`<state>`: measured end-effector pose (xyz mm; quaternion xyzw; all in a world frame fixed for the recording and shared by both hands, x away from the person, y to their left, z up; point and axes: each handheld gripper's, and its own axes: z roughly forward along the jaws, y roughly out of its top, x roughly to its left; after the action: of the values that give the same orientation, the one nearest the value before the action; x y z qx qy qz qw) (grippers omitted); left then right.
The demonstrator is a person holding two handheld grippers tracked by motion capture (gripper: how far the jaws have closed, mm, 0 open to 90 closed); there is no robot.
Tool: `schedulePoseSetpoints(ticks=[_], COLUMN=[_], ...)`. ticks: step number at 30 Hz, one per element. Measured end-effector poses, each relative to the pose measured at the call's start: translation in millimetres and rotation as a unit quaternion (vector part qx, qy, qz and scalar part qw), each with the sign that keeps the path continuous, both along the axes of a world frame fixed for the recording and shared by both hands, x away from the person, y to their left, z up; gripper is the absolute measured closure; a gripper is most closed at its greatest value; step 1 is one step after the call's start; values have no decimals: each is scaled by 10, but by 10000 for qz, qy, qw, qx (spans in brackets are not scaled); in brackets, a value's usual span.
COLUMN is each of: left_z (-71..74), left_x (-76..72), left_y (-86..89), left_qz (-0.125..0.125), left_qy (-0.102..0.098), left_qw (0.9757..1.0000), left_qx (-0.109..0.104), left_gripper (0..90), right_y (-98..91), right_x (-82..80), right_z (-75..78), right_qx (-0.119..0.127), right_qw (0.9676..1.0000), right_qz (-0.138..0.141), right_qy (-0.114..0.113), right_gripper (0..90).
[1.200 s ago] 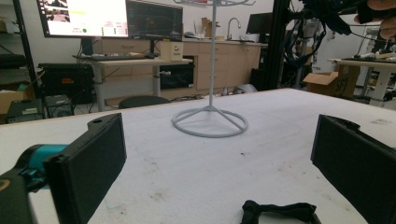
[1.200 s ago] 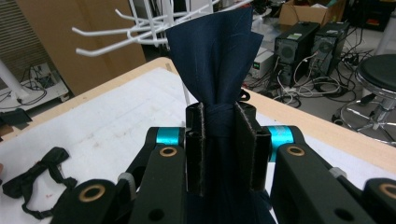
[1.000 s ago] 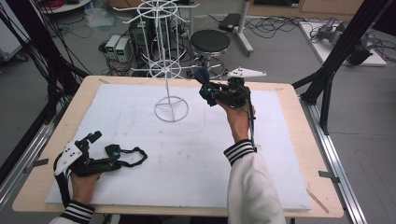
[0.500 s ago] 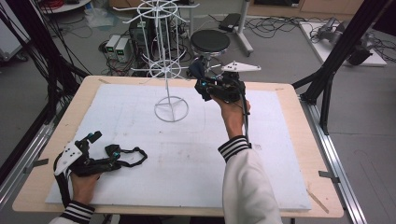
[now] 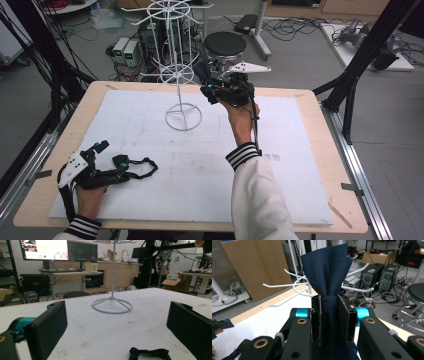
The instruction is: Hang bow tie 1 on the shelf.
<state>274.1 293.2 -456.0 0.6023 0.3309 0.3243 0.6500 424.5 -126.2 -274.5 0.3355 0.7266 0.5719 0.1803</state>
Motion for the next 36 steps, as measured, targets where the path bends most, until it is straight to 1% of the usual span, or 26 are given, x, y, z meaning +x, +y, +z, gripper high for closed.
schedulePoseSetpoints(ticks=[1, 2, 7, 12, 14, 24, 31, 36], left_z=[-1, 0, 0, 0, 0, -1, -1, -1], left_x=[0, -1, -1, 0, 0, 2, 1, 1], left_y=[-1, 4, 6, 3, 5, 4, 3, 5], left_qz=[9, -3, -4, -1, 0, -3, -7, -9], left_qy=[1, 9, 11, 2, 5, -3, 2, 2], left_qw=[10000, 10000, 10000, 10000, 10000, 10000, 10000, 10000], left_qx=[-9, 20, 21, 7, 13, 4, -1, -2], left_gripper=[38, 38, 38, 38, 38, 38, 38, 38], right_y=[11, 22, 70, 113, 133, 196, 267, 318], right_x=[1, 6, 19, 24, 23, 37, 54, 66], right_z=[4, 5, 6, 13, 14, 7, 24, 13], right_qx=[24, 21, 53, 95, 69, 108, 64, 35], right_qw=[10000, 10000, 10000, 9999, 9999, 9999, 9999, 9999], right_qz=[6, 0, 3, 65, 56, 41, 15, 7], right_qy=[34, 25, 46, 64, 61, 105, 85, 120], right_gripper=[749, 749, 748, 748, 748, 748, 748, 747])
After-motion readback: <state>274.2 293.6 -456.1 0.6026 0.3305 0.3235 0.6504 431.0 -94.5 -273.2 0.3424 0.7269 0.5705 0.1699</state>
